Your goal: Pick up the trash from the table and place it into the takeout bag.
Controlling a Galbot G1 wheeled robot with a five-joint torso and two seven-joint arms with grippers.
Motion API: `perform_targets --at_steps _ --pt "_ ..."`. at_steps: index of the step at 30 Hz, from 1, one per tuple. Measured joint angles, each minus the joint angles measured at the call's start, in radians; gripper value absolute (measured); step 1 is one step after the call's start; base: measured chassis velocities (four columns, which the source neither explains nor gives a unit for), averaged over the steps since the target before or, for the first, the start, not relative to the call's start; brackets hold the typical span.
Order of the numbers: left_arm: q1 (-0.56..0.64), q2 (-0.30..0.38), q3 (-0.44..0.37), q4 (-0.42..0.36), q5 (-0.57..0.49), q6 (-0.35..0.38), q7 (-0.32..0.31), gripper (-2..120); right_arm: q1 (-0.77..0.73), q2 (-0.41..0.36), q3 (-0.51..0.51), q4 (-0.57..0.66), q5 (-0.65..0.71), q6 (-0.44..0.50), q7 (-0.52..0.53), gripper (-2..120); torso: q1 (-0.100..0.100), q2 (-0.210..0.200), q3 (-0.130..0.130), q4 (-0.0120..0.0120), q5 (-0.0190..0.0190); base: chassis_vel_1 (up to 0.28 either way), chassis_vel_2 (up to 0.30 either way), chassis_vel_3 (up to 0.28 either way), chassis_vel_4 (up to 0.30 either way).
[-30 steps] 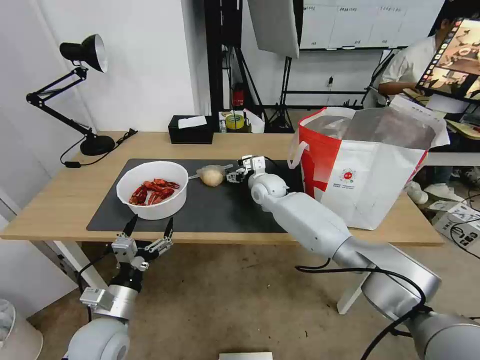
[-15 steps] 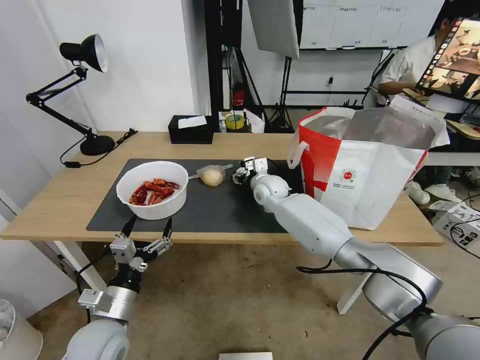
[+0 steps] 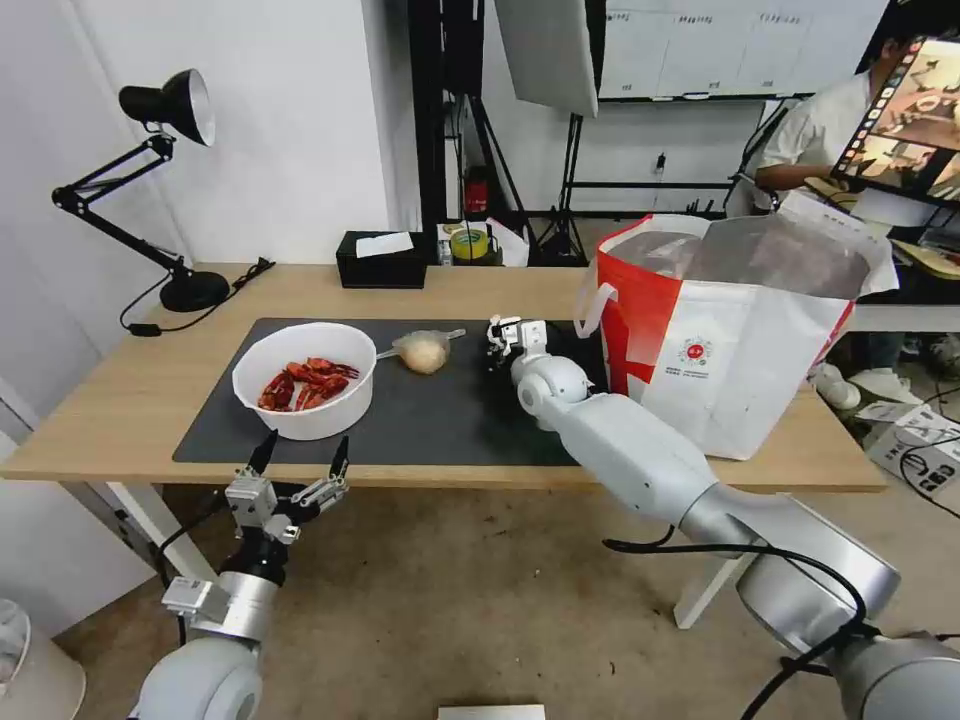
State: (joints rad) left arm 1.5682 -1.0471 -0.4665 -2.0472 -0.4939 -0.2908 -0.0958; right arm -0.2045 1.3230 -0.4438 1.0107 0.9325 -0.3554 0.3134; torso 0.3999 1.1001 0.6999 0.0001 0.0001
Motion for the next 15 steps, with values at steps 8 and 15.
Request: perform_targets --at_steps 8,15 --pt "-0.006 0.003 0.004 0.001 -0.001 0.000 -0.001 100 -0.010 -0.025 -0.001 0.047 0.002 0.013 -0.001 0 0.000 0.000 0.000 -0.0001 0.0000 0.000 0.000 0.000 0.000" --pt "-0.006 0.002 0.004 0.000 -0.002 0.000 -0.002 100 -0.053 -0.130 -0.015 0.255 -0.033 0.045 -0.001 0 0.000 0.000 0.000 -0.0001 0.0000 0.000 0.000 0.000 0.000"
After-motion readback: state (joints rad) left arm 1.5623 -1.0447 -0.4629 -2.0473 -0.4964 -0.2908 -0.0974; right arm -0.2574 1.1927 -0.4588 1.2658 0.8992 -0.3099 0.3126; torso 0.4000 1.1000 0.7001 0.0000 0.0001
